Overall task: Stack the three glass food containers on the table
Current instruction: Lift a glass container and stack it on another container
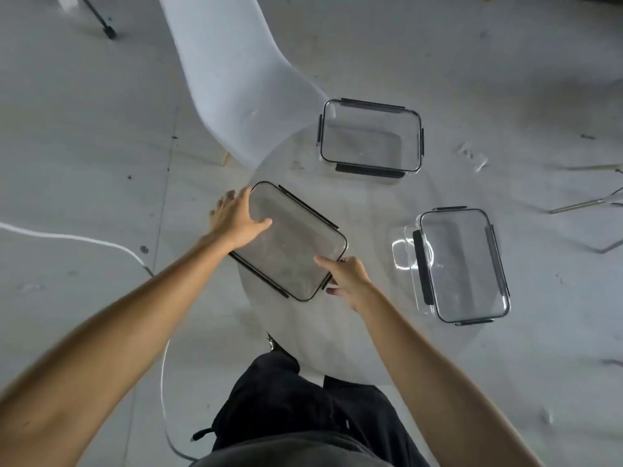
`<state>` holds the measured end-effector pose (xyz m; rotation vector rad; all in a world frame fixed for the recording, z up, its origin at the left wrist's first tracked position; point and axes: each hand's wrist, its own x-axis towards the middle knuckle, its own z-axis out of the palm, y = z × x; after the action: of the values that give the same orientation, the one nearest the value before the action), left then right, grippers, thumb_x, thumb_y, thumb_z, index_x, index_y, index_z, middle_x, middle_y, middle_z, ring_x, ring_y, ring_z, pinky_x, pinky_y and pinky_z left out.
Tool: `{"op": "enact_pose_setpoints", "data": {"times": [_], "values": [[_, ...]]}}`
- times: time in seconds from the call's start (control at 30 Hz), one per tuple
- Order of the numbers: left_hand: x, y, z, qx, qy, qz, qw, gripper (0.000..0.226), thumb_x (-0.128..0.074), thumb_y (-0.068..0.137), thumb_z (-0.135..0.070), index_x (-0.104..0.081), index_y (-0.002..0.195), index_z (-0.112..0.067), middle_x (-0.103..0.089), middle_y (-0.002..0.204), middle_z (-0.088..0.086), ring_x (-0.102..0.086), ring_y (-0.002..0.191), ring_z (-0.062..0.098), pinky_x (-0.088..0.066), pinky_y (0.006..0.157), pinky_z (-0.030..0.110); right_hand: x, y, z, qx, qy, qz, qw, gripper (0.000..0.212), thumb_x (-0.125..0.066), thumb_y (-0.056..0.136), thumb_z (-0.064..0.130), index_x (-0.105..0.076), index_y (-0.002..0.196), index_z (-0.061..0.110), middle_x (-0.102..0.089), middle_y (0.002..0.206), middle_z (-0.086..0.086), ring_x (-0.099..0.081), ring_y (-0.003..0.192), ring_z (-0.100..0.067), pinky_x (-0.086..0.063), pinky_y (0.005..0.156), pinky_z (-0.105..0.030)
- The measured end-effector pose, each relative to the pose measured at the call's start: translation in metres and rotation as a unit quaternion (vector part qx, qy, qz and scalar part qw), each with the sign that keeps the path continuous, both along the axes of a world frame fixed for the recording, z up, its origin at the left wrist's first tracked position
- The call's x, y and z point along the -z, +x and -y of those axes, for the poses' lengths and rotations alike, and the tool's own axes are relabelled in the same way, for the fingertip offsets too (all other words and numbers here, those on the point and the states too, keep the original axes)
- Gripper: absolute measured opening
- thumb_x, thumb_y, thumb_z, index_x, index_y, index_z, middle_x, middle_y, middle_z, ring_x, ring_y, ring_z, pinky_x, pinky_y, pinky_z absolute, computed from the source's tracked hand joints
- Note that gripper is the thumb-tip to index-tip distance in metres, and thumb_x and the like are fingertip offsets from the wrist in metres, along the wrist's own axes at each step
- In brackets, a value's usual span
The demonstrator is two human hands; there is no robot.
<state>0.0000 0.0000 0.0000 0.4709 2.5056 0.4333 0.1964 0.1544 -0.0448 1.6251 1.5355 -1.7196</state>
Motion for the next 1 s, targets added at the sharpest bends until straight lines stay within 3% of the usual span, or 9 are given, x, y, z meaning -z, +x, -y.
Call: {"op": "enact_pose_setpoints", "data": {"times": [0.23, 0.43, 0.57, 0.77, 1.0], "values": [[0.010, -0.005, 0.008, -0.012, -0.010, 0.037, 0.999, 0.093, -0.078, 0.083, -0.047, -0.032, 0.157, -0.014, -0.046, 0.150, 0.020, -0.049, 0.136, 0.042, -0.043, 0.109, 0.052, 0.001, 0.003, 0.007, 0.067, -0.043, -0.024, 0.997, 0.029, -0.082, 0.089, 0.021, -0.071, 0.110, 0.003, -0.060, 0.081, -0.004, -0.060, 0.069, -0.018, -0.064, 0.070, -0.038], [0.018, -0.010, 0.011, -0.037, 0.021, 0.057, 0.997, 0.081, -0.081, 0.083, -0.040, -0.042, 0.148, -0.009, -0.052, 0.143, 0.023, -0.052, 0.133, 0.043, -0.042, 0.107, 0.046, 0.008, 0.010, 0.007, 0.080, -0.050, -0.032, 0.995, 0.029, -0.080, 0.091, 0.017, -0.074, 0.113, -0.002, -0.069, 0.084, -0.005, -0.064, 0.066, -0.016, -0.067, 0.073, -0.037], [0.022, -0.013, 0.012, -0.047, 0.015, 0.064, 0.997, 0.075, -0.083, 0.081, -0.041, -0.049, 0.139, -0.007, -0.056, 0.139, 0.024, -0.054, 0.130, 0.043, -0.043, 0.102, 0.045, 0.013, 0.011, 0.006, 0.086, -0.050, -0.034, 0.994, 0.026, -0.081, 0.090, 0.016, -0.075, 0.110, -0.001, -0.069, 0.079, -0.003, -0.062, 0.053, -0.009, -0.067, 0.078, -0.040], [0.020, -0.018, 0.010, -0.079, 0.021, 0.075, 0.994, 0.071, -0.085, 0.079, -0.039, -0.054, 0.133, -0.006, -0.061, 0.136, 0.018, -0.055, 0.129, 0.038, -0.044, 0.097, 0.042, 0.013, 0.011, 0.002, 0.087, -0.026, -0.036, 0.995, 0.030, -0.082, 0.088, 0.016, -0.075, 0.109, -0.005, -0.073, 0.090, -0.010, -0.068, 0.077, -0.025, -0.067, 0.082, -0.045], [0.008, -0.017, 0.006, -0.107, 0.037, 0.053, 0.992, 0.079, -0.084, 0.081, -0.039, -0.050, 0.143, -0.003, -0.058, 0.145, 0.017, -0.052, 0.135, 0.037, -0.042, 0.105, 0.042, -0.002, 0.006, -0.025, 0.060, 0.040, -0.047, 0.996, 0.012, -0.080, 0.087, 0.019, -0.077, 0.088, 0.007, -0.075, 0.085, -0.006, -0.071, 0.080, -0.025, -0.066, 0.088, -0.049]]}}
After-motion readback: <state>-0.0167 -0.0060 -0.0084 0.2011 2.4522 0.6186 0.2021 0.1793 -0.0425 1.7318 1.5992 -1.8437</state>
